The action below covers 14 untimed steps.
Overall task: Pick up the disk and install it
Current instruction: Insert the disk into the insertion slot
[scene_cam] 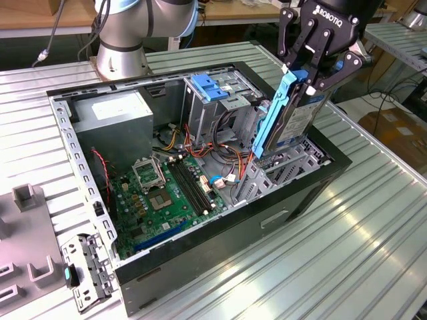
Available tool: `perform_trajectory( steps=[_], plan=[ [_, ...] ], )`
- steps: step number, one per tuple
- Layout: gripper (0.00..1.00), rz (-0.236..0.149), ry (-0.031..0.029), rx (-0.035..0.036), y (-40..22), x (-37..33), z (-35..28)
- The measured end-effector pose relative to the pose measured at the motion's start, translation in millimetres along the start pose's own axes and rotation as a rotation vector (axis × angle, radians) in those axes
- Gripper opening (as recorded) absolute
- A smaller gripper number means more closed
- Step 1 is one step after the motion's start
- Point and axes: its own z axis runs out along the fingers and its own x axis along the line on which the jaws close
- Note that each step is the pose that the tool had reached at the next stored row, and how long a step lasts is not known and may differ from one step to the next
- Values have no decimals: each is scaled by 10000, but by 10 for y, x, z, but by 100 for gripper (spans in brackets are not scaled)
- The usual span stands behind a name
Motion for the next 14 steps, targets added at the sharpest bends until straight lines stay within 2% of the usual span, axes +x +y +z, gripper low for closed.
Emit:
perform_trajectory(
  steps=[6,12,14],
  plan=[
    [37,-34,2,0,-12,22,35],
    [37,-443,0,7,-13,43,65],
    [37,-447,-1,-2,-24,69,89]
  ],
)
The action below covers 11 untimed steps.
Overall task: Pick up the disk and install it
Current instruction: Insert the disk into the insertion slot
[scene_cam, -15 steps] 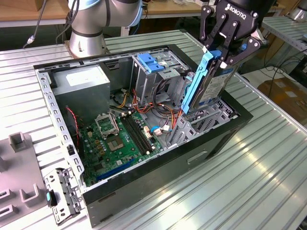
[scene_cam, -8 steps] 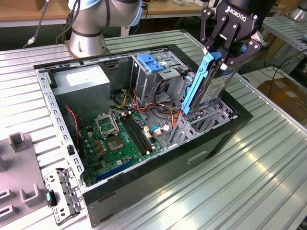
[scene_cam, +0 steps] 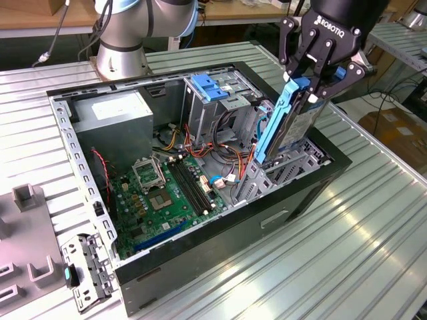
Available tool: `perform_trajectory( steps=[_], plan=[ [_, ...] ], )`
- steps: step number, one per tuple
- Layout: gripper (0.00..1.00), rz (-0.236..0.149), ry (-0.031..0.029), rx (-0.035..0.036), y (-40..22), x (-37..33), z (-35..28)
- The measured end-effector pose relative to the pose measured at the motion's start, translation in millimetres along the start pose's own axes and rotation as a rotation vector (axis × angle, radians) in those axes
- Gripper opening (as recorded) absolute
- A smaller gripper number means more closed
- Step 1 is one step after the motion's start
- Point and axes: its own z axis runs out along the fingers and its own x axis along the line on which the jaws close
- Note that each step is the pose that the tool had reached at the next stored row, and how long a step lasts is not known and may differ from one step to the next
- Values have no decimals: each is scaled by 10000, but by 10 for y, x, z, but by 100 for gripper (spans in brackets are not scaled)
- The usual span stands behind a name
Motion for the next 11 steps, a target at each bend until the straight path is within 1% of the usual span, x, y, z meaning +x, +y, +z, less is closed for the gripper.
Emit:
perform_trajectory(
  steps=[4,11],
  plan=[
    [37,1,1,-24,-23,10,26],
    [37,38,1,-40,-32,13,62]
  ],
)
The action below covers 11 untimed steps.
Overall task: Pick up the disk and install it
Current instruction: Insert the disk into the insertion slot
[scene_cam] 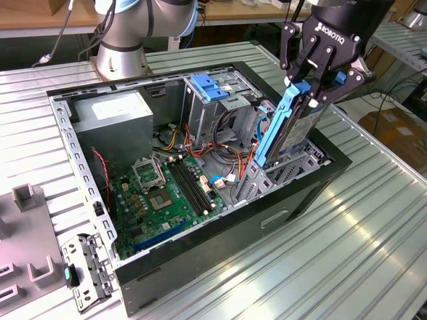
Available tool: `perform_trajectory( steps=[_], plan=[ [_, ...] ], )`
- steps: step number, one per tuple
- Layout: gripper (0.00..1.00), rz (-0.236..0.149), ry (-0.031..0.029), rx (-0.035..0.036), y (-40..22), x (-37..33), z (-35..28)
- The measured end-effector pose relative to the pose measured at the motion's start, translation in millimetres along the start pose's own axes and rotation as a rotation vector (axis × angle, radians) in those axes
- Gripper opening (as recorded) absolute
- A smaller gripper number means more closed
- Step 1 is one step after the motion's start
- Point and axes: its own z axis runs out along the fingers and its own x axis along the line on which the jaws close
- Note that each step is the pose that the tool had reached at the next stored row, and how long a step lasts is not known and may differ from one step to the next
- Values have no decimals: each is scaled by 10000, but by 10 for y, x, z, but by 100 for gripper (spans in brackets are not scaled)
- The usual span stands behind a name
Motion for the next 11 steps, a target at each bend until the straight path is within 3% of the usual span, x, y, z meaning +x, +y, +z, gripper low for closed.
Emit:
perform_trajectory(
  steps=[11],
  plan=[
    [37,0,0,0,-1,11,77]
  ],
)
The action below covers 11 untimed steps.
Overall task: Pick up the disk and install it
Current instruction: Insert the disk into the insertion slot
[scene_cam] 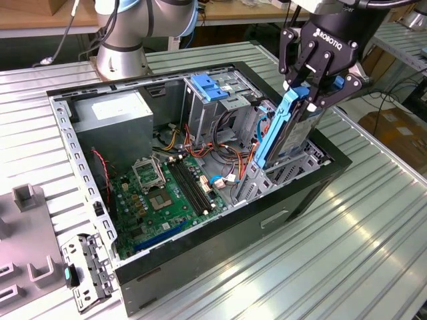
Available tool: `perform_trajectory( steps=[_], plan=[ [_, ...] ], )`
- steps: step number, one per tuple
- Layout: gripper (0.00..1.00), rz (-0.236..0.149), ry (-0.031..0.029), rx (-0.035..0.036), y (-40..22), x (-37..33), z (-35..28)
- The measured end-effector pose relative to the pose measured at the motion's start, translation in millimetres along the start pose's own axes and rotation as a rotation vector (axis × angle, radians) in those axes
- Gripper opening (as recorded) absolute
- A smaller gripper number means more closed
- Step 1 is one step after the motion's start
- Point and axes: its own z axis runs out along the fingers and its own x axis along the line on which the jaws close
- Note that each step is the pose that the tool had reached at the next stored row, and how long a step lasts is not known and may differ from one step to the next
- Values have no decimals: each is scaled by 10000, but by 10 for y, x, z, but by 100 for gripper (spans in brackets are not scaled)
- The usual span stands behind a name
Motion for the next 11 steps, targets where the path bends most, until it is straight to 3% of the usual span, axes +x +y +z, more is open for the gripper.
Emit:
perform_trajectory(
  steps=[6,11],
  plan=[
    [37,0,-1,-1,0,6,62],
    [37,0,-1,-2,-1,7,70]
  ],
)
